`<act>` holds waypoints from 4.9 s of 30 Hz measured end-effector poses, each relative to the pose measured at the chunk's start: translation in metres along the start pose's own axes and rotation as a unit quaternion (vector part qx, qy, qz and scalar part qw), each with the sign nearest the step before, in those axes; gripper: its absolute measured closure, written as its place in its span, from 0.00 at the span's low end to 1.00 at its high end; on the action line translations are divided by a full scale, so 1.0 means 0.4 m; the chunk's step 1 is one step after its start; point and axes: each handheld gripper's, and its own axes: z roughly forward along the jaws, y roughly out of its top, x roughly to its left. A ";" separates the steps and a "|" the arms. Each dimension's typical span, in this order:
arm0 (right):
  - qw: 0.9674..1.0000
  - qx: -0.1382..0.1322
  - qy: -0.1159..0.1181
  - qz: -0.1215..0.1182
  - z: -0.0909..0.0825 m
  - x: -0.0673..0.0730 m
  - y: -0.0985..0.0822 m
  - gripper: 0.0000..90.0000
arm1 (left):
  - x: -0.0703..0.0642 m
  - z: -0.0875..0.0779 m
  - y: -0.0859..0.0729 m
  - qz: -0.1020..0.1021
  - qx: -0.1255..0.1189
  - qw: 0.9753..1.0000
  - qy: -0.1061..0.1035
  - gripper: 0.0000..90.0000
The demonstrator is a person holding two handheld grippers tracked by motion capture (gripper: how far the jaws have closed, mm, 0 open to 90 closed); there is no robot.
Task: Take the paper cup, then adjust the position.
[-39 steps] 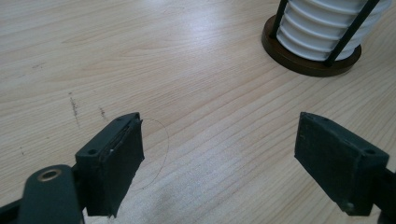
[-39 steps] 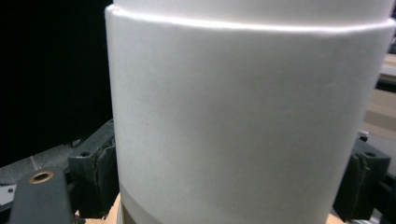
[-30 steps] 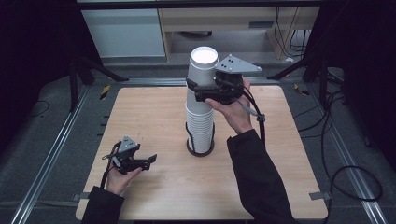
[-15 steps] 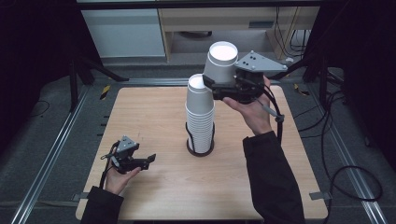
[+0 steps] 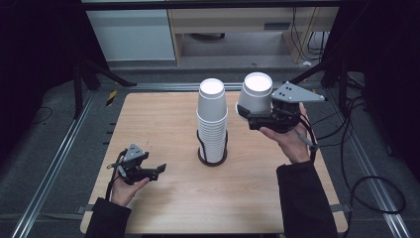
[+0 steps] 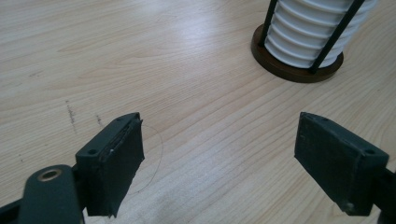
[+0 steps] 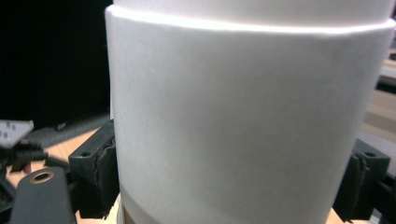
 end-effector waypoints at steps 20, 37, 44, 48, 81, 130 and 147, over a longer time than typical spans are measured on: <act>0.995 0.083 0.063 -0.008 -0.019 0.020 -0.214 0.16 | -0.034 -0.012 0.028 0.030 0.010 0.999 -0.041 0.16; 0.976 0.140 0.158 -0.055 0.043 0.093 -0.276 0.16 | -0.058 -0.031 0.050 0.045 0.013 0.995 -0.088 0.16; 0.961 0.166 0.204 -0.086 0.088 0.132 -0.287 0.16 | -0.080 -0.041 0.064 0.065 0.024 0.991 -0.114 0.16; 0.950 0.184 0.228 -0.110 0.113 0.159 -0.291 0.16 | -0.092 -0.046 0.071 0.073 0.029 0.988 -0.134 0.15; 0.896 0.257 0.315 -0.181 0.259 0.292 -0.342 0.16 | -0.152 -0.040 0.089 0.136 0.031 0.966 -0.216 0.12; 0.861 0.290 0.342 -0.240 0.321 0.380 -0.326 0.16 | -0.181 0.004 0.098 0.153 0.056 0.958 -0.238 0.22; 0.871 0.278 0.345 -0.212 0.316 0.368 -0.321 0.06 | -0.175 -0.007 0.101 0.154 0.051 0.959 -0.233 0.24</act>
